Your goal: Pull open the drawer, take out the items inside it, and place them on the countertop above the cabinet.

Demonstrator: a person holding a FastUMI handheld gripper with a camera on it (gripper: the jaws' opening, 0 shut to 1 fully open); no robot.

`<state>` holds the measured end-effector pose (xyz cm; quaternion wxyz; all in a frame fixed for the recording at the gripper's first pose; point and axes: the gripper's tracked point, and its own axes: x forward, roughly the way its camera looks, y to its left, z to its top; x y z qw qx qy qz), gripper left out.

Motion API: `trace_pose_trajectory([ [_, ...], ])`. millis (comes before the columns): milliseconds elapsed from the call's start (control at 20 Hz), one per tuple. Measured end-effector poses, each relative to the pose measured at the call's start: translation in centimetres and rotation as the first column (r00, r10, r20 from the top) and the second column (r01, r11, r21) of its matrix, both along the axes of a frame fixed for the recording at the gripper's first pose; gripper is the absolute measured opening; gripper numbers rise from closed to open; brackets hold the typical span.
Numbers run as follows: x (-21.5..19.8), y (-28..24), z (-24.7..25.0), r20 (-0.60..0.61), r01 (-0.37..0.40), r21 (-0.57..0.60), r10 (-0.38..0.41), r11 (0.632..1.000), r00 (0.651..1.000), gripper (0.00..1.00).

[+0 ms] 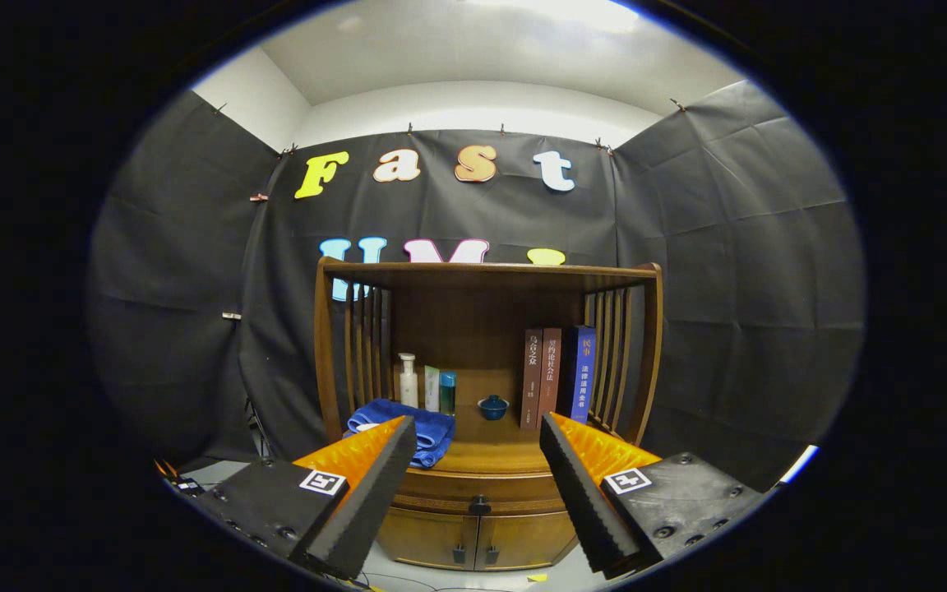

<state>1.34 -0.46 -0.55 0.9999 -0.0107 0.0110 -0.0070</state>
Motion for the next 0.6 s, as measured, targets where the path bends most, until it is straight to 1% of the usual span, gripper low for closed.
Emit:
trace_pose_trajectory([
  [350, 1.1, -1.1, -0.5, -0.005, 0.026, 0.007, -0.026, 1.0, 1.0, 0.98],
  [600, 2.8, -1.7, -3.7, -0.042, 0.02, 0.06, -0.017, 0.998, 0.999, 0.98],
])
